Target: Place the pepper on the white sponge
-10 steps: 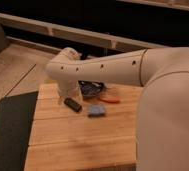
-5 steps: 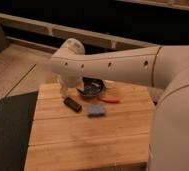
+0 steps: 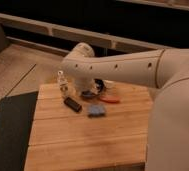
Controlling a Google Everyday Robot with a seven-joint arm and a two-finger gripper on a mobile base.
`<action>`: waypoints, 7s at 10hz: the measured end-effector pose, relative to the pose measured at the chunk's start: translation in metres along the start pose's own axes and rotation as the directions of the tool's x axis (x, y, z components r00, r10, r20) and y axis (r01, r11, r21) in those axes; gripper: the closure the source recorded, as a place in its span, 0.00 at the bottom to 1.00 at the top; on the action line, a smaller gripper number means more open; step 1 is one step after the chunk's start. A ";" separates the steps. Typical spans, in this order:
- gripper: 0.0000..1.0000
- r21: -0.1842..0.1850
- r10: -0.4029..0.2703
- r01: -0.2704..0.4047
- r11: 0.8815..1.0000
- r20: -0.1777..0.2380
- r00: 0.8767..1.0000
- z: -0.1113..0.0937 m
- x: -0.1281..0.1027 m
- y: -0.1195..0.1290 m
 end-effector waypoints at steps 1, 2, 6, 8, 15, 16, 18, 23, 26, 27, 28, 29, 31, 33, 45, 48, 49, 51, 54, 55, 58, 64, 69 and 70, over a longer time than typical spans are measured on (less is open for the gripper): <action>0.35 0.015 -0.028 0.028 0.999 0.003 1.000 -0.001 -0.002 -0.023; 0.35 0.018 -0.069 0.069 0.997 0.032 0.997 -0.007 -0.009 -0.049; 0.35 0.020 -0.084 0.083 0.996 0.058 0.995 -0.014 -0.013 -0.076; 0.35 0.046 -0.086 0.085 0.995 0.033 0.996 -0.002 -0.011 -0.082; 0.35 0.029 -0.120 0.122 0.992 -0.049 0.992 0.080 -0.050 -0.131; 0.35 -0.001 -0.133 0.133 0.991 -0.037 0.990 0.085 -0.054 -0.131; 0.35 -0.032 -0.146 0.145 0.989 -0.022 0.989 0.091 -0.058 -0.130; 0.35 -0.053 -0.345 0.343 0.938 -0.247 0.905 0.107 0.015 -0.118; 0.35 -0.088 -0.426 0.423 0.902 -0.343 0.837 0.105 0.044 -0.123; 0.35 -0.088 -0.426 0.423 0.902 -0.344 0.837 0.105 0.045 -0.123; 0.35 -0.089 -0.428 0.425 0.901 -0.343 0.836 0.105 0.044 -0.122; 0.35 -0.088 -0.431 0.429 0.899 -0.339 0.836 0.105 0.043 -0.121; 0.35 -0.095 -0.472 0.468 0.879 -0.310 0.825 0.107 0.039 -0.118; 0.35 -0.116 -0.589 0.579 0.807 -0.233 0.774 0.110 0.028 -0.116; 0.35 -0.082 -0.853 0.854 0.514 0.052 0.519 0.134 -0.026 -0.151; 0.35 -0.151 -0.859 0.853 0.500 0.042 0.510 0.159 -0.020 -0.149; 0.35 -0.173 -0.858 0.848 0.500 0.037 0.513 0.166 -0.018 -0.149; 0.35 -0.228 -0.860 0.840 0.492 0.023 0.510 0.184 -0.013 -0.148; 0.35 -0.275 -0.873 0.842 0.464 0.017 0.487 0.200 -0.014 -0.139; 0.35 -0.275 -0.873 0.841 0.465 0.016 0.488 0.200 -0.014 -0.140; 0.35 -0.269 -0.877 0.847 0.458 0.019 0.480 0.201 -0.014 -0.139; 0.35 -0.202 -0.930 0.913 0.355 0.026 0.368 0.208 -0.018 -0.128; 0.35 -0.214 -0.959 0.940 0.267 0.043 0.282 0.225 -0.030 -0.117; 0.35 -0.221 -0.963 0.944 0.244 0.059 0.263 0.232 -0.033 -0.108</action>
